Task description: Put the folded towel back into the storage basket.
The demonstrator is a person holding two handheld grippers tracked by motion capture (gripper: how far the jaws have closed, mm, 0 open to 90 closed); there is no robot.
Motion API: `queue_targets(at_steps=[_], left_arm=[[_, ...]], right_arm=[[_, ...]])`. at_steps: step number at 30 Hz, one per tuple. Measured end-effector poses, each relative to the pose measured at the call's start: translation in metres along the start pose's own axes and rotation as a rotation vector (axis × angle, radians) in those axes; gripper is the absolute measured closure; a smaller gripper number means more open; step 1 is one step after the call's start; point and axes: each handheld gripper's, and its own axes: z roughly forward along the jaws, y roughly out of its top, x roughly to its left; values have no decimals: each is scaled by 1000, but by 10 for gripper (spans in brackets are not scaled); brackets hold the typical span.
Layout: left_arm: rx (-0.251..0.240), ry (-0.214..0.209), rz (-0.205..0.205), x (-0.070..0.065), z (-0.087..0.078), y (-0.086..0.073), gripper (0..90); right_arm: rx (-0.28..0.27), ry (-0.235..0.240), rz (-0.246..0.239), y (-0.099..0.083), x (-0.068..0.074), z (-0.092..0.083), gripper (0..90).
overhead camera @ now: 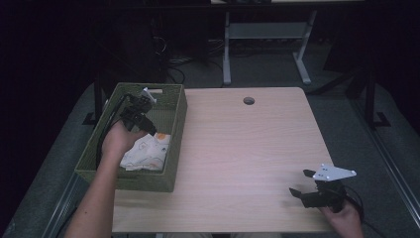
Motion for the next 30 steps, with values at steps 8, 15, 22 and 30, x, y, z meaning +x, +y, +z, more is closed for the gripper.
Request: queue_targets(at_steps=[8, 15, 22, 30], left_arm=[[-30, -10, 14, -11, -15, 1, 611], [-51, -20, 28, -21, -20, 3, 584], [-70, -39, 67, -41, -20, 7, 563], [-79, -48, 90, -57, -18, 13, 557]], right_arm=[[-2, 2, -5, 1, 0, 1, 164], [-5, 5, -3, 0, 1, 0, 164], [-2, 2, -6, 1, 1, 0, 164], [-9, -1, -9, 0, 0, -2, 164]])
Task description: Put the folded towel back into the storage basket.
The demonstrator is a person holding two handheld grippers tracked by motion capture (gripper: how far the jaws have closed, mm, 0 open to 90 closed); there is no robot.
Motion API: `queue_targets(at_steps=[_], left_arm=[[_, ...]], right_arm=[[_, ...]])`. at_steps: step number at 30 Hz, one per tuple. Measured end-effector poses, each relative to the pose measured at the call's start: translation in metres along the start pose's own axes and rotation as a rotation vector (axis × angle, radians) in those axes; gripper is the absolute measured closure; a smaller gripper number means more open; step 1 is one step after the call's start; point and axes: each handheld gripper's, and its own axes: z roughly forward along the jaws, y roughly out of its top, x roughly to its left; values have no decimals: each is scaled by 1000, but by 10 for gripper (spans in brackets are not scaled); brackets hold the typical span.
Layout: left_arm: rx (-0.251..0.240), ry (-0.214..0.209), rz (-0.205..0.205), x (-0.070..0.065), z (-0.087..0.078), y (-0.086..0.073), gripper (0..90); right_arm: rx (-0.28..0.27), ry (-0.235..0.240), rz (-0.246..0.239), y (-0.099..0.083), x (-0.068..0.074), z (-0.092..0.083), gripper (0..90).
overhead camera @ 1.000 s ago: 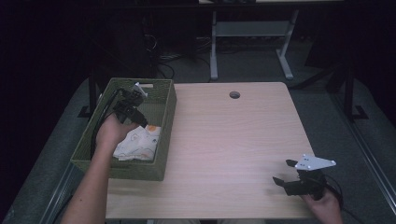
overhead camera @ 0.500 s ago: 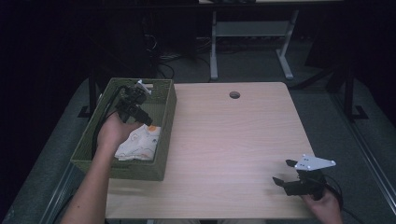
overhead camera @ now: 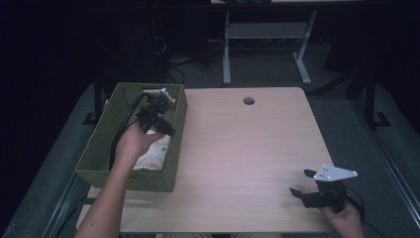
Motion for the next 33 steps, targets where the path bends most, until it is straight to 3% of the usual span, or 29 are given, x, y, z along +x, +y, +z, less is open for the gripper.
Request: queue_targets(at_steps=[16, 33], left_arm=[[-13, 3, 31, -18, 0, 8, 531], [-20, 7, 96, -46, 6, 19, 504]], right_arm=[[3, 0, 3, 0, 0, 1, 164], [3, -3, 6, -1, 0, -1, 164]])
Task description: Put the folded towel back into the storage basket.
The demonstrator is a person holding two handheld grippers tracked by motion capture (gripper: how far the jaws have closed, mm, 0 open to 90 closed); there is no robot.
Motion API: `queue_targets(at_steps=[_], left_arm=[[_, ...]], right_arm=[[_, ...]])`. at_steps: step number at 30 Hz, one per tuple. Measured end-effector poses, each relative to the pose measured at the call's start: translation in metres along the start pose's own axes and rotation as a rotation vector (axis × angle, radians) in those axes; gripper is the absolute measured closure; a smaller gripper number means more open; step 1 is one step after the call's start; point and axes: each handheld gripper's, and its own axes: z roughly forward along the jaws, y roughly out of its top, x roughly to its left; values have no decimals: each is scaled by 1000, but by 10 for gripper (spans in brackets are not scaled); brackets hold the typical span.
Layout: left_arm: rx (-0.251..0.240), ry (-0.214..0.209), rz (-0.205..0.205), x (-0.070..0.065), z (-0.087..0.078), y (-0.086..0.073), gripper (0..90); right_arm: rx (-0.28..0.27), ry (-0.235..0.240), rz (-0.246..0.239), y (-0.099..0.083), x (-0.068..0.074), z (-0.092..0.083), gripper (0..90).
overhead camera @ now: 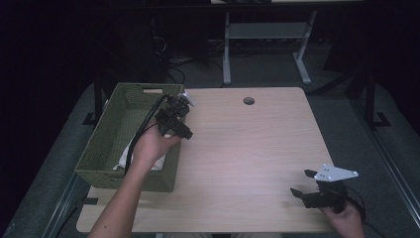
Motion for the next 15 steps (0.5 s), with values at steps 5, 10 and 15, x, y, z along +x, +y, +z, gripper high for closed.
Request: queue_targets(at_steps=[5, 10, 15], left_arm=[[-11, -10, 10, -8, 1, 4, 494], [-14, -16, 19, -17, 5, 7, 489], [-15, -29, 34, -25, 10, 10, 472]], right_arm=[[-2, -1, 0, 0, 0, 0, 164], [-2, -2, 1, -1, 0, -1, 164], [0, -5, 4, -1, -1, -1, 164]])
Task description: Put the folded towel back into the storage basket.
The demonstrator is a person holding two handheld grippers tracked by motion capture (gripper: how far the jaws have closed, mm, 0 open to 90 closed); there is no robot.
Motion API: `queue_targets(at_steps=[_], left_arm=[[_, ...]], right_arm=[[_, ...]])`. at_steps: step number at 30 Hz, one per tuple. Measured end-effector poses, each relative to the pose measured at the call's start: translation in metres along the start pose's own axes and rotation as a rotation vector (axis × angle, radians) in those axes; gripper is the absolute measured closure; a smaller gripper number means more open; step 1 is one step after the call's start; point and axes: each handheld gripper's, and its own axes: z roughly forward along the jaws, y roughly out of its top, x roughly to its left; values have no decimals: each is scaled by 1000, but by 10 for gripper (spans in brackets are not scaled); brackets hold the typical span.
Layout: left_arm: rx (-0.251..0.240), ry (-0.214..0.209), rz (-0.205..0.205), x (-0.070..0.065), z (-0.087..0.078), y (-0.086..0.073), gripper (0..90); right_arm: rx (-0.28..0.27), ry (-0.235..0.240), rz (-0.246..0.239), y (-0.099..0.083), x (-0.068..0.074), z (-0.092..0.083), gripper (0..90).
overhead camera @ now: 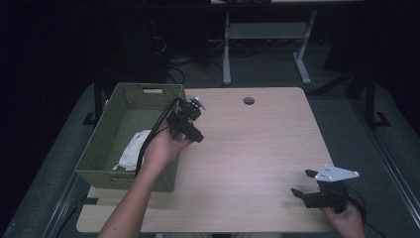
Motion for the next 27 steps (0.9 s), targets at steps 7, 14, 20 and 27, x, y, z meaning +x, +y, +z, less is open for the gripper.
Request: queue_targets(at_steps=[7, 14, 20, 27], left_arm=[[0, -17, 18, -11, 10, 4, 458], [-1, -30, 21, -26, 21, 7, 447], [13, -37, 41, -39, 31, 9, 439], [46, -42, 65, -54, 44, 9, 435]], right_arm=[[0, 0, -3, 0, 0, 0, 164], [0, -2, -8, 0, -1, -1, 164], [-1, -4, -11, 0, -1, -1, 164], [-1, -3, -2, -1, -1, -1, 164]])
